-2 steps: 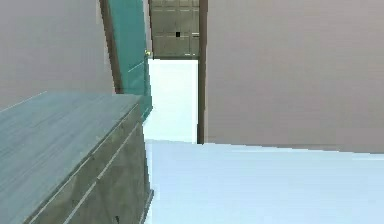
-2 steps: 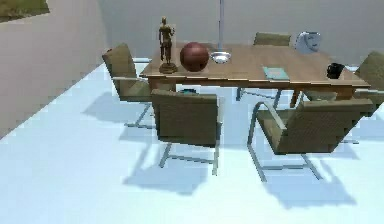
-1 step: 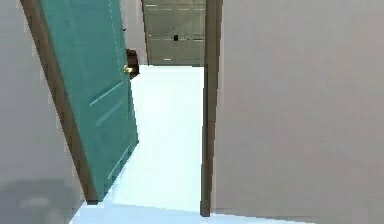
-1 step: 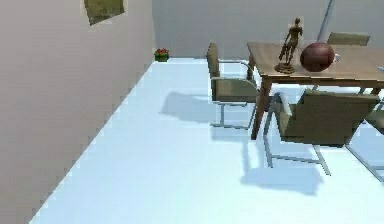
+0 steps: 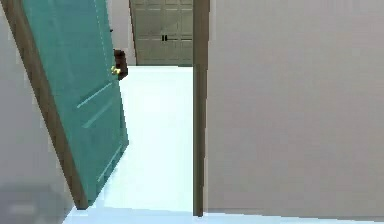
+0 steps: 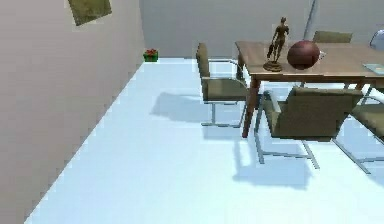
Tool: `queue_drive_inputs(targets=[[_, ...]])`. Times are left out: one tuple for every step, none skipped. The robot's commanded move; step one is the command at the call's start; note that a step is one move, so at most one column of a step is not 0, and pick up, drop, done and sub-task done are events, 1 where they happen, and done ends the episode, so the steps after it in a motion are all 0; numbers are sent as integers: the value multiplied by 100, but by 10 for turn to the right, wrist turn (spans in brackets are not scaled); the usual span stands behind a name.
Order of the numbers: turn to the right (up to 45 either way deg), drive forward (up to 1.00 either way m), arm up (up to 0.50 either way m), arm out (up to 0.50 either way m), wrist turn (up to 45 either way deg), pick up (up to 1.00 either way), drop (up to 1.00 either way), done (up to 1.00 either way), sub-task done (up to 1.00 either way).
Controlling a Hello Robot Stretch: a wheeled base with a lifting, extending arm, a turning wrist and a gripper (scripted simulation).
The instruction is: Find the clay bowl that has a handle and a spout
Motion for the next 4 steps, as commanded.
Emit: queue_drive_inputs(targets=[[0,40,0,0,0,0,0,0,0],[-180,0,0,0,0,0,0,0,0],[0,80,0,0,0,0,0,0,0],[150,0,0,0,0,0,0,0,0]])
